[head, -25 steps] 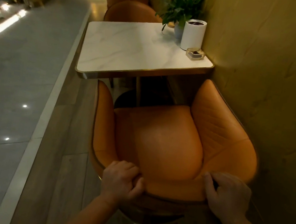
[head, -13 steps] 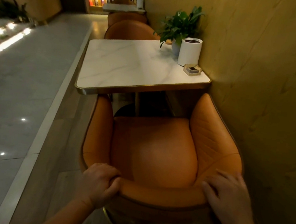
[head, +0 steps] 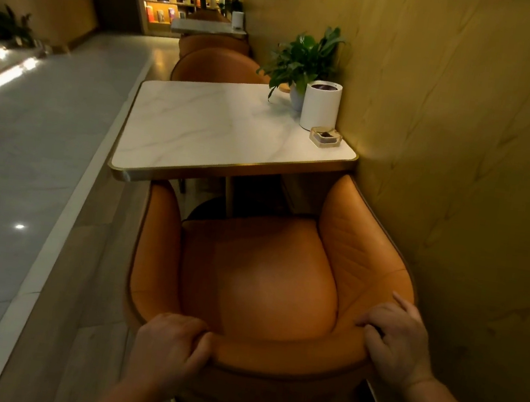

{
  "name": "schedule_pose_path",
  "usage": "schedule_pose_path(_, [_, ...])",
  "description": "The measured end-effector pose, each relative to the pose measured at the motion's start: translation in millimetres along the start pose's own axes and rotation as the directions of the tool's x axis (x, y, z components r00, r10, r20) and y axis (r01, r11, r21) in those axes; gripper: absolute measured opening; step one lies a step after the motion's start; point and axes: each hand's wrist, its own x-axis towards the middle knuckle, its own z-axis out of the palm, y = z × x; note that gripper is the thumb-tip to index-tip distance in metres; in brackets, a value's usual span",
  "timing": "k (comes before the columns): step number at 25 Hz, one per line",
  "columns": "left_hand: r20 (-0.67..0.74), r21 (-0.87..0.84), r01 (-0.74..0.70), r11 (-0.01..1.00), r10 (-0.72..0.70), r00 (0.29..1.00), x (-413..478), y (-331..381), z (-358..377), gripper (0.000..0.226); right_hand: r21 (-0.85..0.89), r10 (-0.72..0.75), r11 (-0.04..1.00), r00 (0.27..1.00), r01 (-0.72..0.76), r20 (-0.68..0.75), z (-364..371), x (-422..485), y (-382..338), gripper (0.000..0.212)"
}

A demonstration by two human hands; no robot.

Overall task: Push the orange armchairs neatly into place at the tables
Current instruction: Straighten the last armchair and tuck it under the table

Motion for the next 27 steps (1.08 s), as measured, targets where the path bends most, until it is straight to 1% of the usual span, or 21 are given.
schedule_pose_path(2, [0.024,0.01,0.022,1.0,-0.022,0.999,10.5,7.6,7.5,0.045,-0.001,0.015,1.0,0.999,-0.015,0.049,-5.5,15.1,14.4,0.034])
schedule_pose_path(5, [0.057,0.015,0.038,0.999,-0.039,0.998,24.3,12.1,17.6,0.053,-0.071,0.025,0.997,0.991,-0.016,0.13,-9.0,29.5,26.5,0.044])
schedule_pose_path(7, [0.058,0.021,0.051,0.998,-0.053,0.997,29.3,12.8,22.9,0.054,-0.093,0.027,0.996,0.984,-0.011,0.176,-10.6,34.0,27.9,0.049])
schedule_pose_path(9, [0.091,0.038,0.057,0.998,-0.06,0.994,32.3,11.7,23.0,0.056,-0.104,0.027,0.995,0.981,-0.007,0.19,-11.7,37.0,26.4,0.053])
schedule_pose_path(11, [0.129,0.058,0.062,0.996,-0.069,0.989,34.3,9.6,20.7,0.059,-0.152,0.036,0.988,0.972,0.0,0.234,-13.3,35.8,20.7,0.05])
schedule_pose_path(12, [0.13,0.067,0.07,0.995,-0.078,0.988,35.1,8.3,20.3,0.06,-0.162,0.047,0.987,0.966,-0.006,0.255,-12.2,34.3,18.8,0.044])
schedule_pose_path(14, [0.133,0.074,0.072,0.995,-0.082,0.988,35.9,8.6,19.0,0.06,-0.111,0.066,0.993,0.974,-0.043,0.215,-8.2,31.7,18.9,0.029])
schedule_pose_path(15, [0.141,0.065,0.067,0.996,-0.076,0.987,36.3,9.7,18.7,0.06,-0.062,0.077,0.996,0.981,-0.067,0.176,-6.5,31.5,20.8,0.027])
schedule_pose_path(16, [0.143,0.043,0.059,0.997,-0.065,0.988,37.4,9.8,18.8,0.059,-0.033,0.087,0.996,0.984,-0.083,0.155,-5.0,32.4,23.4,0.029])
schedule_pose_path(18, [0.113,0.002,0.051,0.999,-0.051,0.992,40.8,5.1,18.5,0.055,-0.027,0.092,0.996,0.978,-0.088,0.188,-1.0,38.6,23.7,0.031])
schedule_pose_path(20, [0.096,0.014,0.053,0.999,-0.054,0.994,45.0,0.4,18.2,0.053,-0.028,0.075,0.997,0.975,-0.071,0.21,0.4,42.8,17.6,0.031])
schedule_pose_path(23, [0.121,0.059,0.061,0.996,-0.068,0.99,46.4,-1.6,18.7,0.055,0.022,0.056,0.998,0.989,-0.059,0.134,6.0,44.5,16.8,0.042])
schedule_pose_path(25, [0.128,0.072,0.061,0.995,-0.07,0.989,43.7,-0.5,18.5,0.059,0.047,0.053,0.997,0.993,-0.059,0.108,9.4,42.1,19.9,0.044])
schedule_pose_path(27, [0.126,0.05,0.061,0.997,-0.067,0.99,42.1,0.1,16.6,0.061,0.056,0.054,0.997,0.996,-0.058,0.075,9.6,41.1,18.7,0.043])
